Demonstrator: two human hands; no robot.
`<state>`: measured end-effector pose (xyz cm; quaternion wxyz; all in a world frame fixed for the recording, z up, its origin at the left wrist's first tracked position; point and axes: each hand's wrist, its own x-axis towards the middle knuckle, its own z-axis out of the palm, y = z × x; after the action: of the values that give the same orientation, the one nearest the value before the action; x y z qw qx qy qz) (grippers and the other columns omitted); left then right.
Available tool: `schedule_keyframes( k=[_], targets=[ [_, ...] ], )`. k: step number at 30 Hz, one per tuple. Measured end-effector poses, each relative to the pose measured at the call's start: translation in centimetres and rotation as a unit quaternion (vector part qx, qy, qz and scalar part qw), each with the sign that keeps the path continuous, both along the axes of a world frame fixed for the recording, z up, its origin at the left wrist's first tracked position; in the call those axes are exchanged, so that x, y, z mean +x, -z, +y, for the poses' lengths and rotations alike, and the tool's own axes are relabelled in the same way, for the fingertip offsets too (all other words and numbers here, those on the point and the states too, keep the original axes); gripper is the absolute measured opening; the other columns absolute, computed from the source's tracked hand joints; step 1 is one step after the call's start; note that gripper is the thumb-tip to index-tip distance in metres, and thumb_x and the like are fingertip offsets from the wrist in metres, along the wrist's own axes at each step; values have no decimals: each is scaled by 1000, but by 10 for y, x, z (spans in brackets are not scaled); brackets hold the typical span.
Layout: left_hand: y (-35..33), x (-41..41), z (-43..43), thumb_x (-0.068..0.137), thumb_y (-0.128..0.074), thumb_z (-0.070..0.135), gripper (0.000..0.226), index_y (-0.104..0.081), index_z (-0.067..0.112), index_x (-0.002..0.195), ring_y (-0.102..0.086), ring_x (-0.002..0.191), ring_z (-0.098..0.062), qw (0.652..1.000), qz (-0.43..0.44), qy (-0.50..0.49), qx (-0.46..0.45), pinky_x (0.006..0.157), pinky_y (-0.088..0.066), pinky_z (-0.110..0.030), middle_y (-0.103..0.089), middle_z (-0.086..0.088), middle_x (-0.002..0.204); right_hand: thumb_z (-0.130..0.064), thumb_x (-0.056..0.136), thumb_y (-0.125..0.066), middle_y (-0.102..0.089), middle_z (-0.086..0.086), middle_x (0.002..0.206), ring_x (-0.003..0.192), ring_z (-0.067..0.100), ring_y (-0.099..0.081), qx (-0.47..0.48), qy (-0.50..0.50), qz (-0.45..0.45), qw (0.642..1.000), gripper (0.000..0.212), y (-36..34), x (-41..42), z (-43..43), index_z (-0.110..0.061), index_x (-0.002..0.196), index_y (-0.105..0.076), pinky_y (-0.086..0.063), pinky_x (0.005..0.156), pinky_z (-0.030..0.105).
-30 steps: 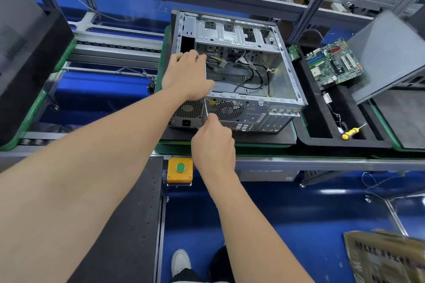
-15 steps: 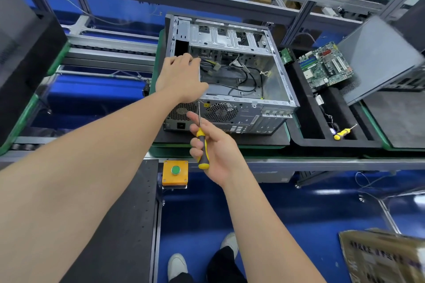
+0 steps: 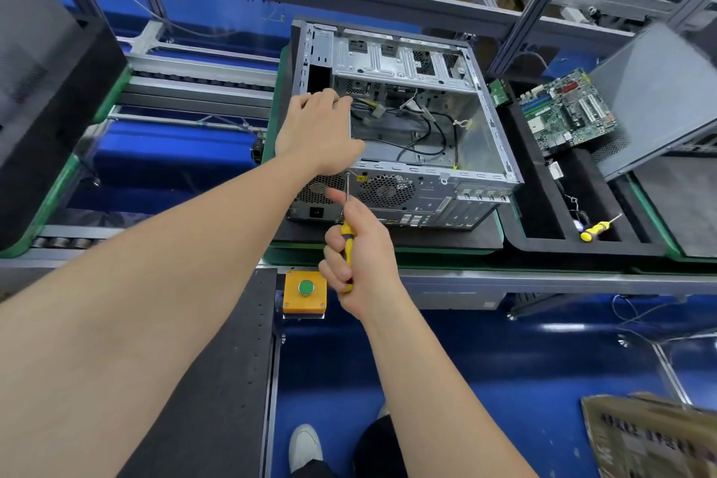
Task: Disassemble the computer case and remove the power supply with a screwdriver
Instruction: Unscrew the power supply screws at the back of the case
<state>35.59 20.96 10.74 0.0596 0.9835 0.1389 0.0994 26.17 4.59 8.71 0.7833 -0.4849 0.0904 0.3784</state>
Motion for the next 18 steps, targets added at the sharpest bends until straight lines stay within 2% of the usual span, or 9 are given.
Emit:
schedule_keyframes(
  k=[2,5,7,8,10,12,14,16,18],
  targets=[
    [0,0,0,86,-49,53,65,-46,20,142,-43,130,-26,1000,-3,-1,2,114,-26,-42,-50,-3,137,-30,112,-37,-48,5,66,43,19,-35,-177,10,-163,971,34,-2,-4,4,-33,115,-71,-32,40,29],
    [1,-1,0,86,-49,52,64,-46,20,141,-43,129,-27,1000,0,-2,-1,114,-27,-43,-49,-4,136,-28,111,-36,-67,5,80,71,31,-64,-434,-14,-410,802,31,1,-7,5,-28,122,-65,-50,59,38],
    [0,0,0,86,-49,52,65,-46,21,142,-42,130,-28,1000,0,-2,-5,114,-27,-43,-49,-3,136,-27,111,-37,-67,8,81,74,34,-64,-493,-18,-467,734,26,3,-8,5,-22,121,-61,-52,62,40],
    [0,0,-1,86,-49,53,65,-45,21,142,-42,130,-28,1000,1,-2,-5,114,-27,-43,-49,-4,137,-26,111,-38,-66,9,80,73,34,-63,-497,-15,-472,728,25,3,-8,6,-20,119,-61,-51,62,40],
    [-1,0,-1,86,-48,54,66,-46,21,142,-42,130,-29,1000,3,-1,-4,114,-27,-43,-49,-4,137,-27,110,-39,-68,7,83,76,31,-63,-468,-1,-445,763,28,1,-7,6,-21,113,-65,-48,62,37],
    [-2,0,0,85,-48,54,66,-46,21,142,-42,130,-30,1000,3,-2,-7,113,-28,-43,-49,-4,137,-26,107,-39,-68,3,80,71,26,-62,-417,10,-377,827,33,0,-2,4,-23,93,-69,-46,58,35],
    [-2,-1,0,85,-48,53,66,-45,21,143,-41,130,-30,1000,5,-3,-10,113,-27,-42,-49,-4,138,-24,102,-39,-65,2,68,53,24,-56,-351,4,-252,902,41,-1,3,-1,-19,82,-74,-45,49,34],
    [-3,0,-1,85,-47,53,67,-44,22,144,-41,131,-29,1000,6,-3,-9,113,-26,-42,-49,-3,139,-23,102,-39,-58,3,62,40,20,-44,-245,-21,-122,962,43,-2,7,-8,-10,89,-77,-37,41,27],
    [-3,0,-1,85,-47,54,68,-43,22,145,-40,132,-30,1000,9,-4,-10,114,-26,-42,-48,-3,140,-21,105,-42,-55,2,64,40,16,-40,-124,-42,-38,991,34,-5,11,-14,-6,99,-73,-34,39,25]
  ],
)
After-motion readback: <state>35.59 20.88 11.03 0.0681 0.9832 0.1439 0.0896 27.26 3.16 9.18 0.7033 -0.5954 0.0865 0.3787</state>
